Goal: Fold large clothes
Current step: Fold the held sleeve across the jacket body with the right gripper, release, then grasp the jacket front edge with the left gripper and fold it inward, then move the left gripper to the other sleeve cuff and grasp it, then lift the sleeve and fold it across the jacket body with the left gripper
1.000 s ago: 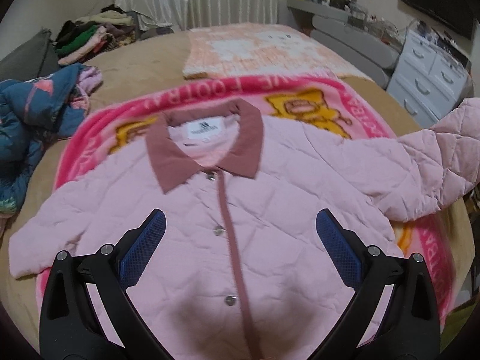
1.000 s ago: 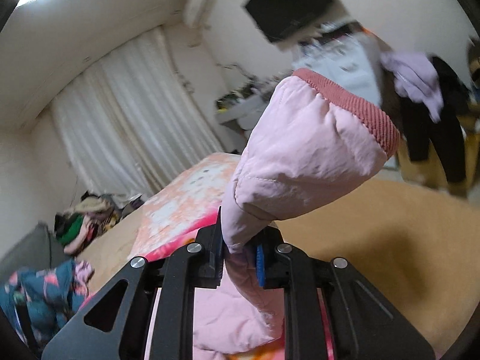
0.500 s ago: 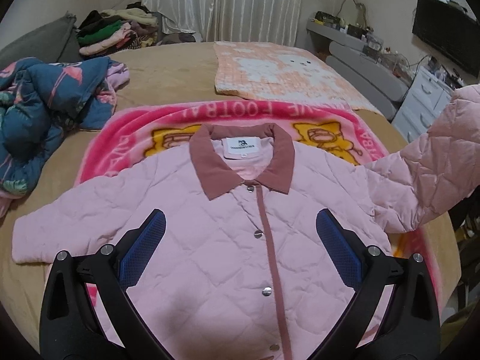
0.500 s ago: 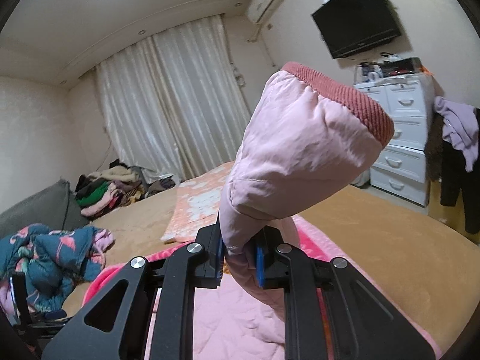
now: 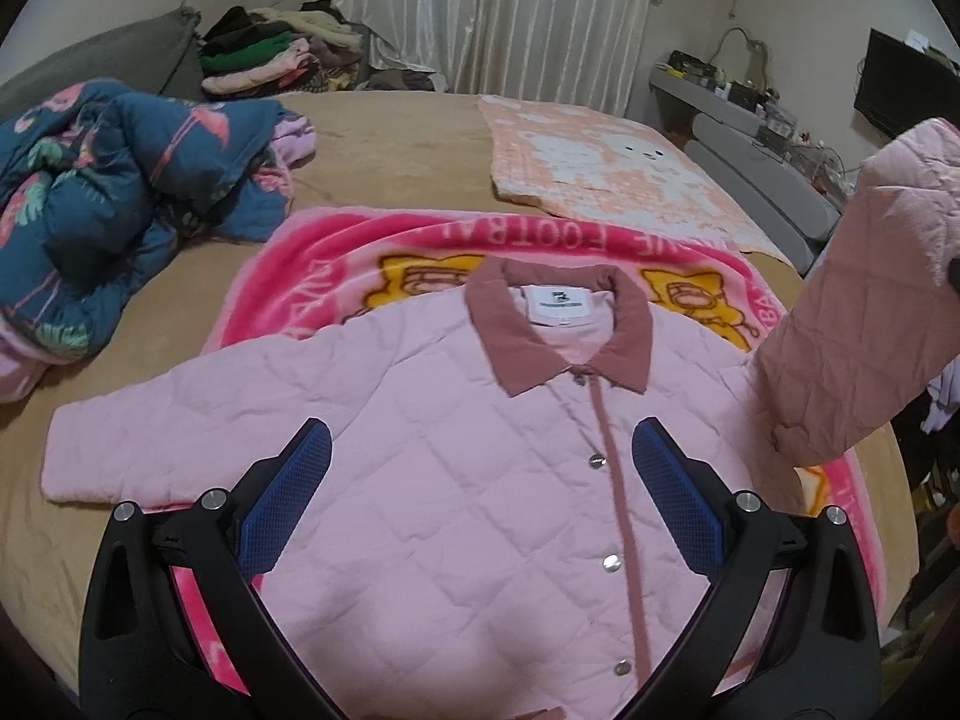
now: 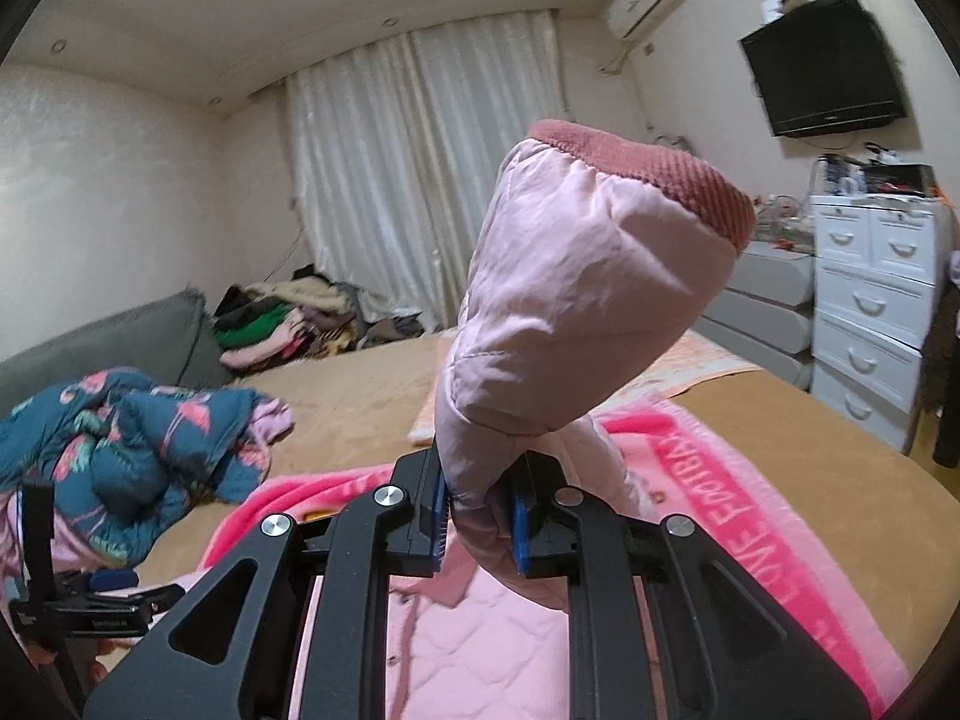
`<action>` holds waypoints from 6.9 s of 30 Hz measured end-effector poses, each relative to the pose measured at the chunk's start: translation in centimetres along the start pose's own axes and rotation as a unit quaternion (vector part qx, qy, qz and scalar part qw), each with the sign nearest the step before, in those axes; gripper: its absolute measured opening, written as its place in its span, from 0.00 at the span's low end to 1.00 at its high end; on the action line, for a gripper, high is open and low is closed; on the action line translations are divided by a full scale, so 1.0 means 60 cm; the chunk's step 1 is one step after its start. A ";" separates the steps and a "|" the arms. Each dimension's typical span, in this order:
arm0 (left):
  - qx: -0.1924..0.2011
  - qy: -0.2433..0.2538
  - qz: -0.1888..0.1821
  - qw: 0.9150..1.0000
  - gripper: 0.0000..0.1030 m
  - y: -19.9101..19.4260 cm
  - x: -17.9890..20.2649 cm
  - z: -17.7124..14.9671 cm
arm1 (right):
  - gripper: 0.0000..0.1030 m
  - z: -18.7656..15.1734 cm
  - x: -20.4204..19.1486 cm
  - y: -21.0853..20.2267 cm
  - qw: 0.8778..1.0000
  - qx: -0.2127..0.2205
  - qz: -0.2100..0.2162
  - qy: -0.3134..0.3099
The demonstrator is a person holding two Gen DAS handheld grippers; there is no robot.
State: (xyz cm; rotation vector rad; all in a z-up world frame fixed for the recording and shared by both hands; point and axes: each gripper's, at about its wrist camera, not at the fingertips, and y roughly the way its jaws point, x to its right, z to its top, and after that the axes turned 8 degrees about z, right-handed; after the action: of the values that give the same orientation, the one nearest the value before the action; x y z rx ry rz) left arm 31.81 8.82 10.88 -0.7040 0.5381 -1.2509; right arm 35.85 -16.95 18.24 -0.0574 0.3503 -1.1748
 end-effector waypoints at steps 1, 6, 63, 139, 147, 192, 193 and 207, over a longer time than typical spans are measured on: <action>-0.002 -0.007 -0.004 1.000 0.91 0.001 -0.011 -0.004 | 0.15 -0.007 -0.013 0.005 1.000 -0.004 0.004 -0.004; -0.016 -0.033 -0.021 0.999 0.91 0.016 -0.052 -0.023 | 0.15 -0.053 -0.061 0.042 0.999 -0.035 0.025 -0.026; -0.039 -0.085 -0.078 0.993 0.17 0.145 -0.062 -0.067 | 0.69 -0.244 0.075 0.111 0.970 -0.238 -0.044 0.031; -0.066 -0.356 0.134 0.922 0.91 0.160 -0.658 -0.227 | 0.92 -0.341 -0.639 0.285 0.913 -0.310 0.222 -0.146; -0.088 -0.448 0.115 0.882 0.91 0.210 -0.736 -0.271 | 0.92 -0.376 -0.662 0.288 0.905 -0.325 0.233 -0.148; 0.242 -0.245 -0.025 0.938 0.05 -0.090 -0.461 -0.080 | 0.92 -0.288 -0.324 0.150 0.960 -0.252 0.124 0.004; 0.244 -0.234 -0.032 0.941 0.05 -0.093 -0.446 -0.078 | 0.92 -0.289 -0.316 0.147 0.960 -0.252 0.121 0.010; 0.257 -0.072 -0.144 0.953 0.05 -0.092 -0.260 -0.078 | 0.92 -0.276 -0.225 0.111 0.972 -0.224 0.067 0.034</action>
State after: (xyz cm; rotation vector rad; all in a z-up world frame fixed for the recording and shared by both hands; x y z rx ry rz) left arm 21.07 22.24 11.64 -0.4322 -0.0235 -1.5178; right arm 32.26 0.23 4.31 -0.3825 0.6665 -0.9483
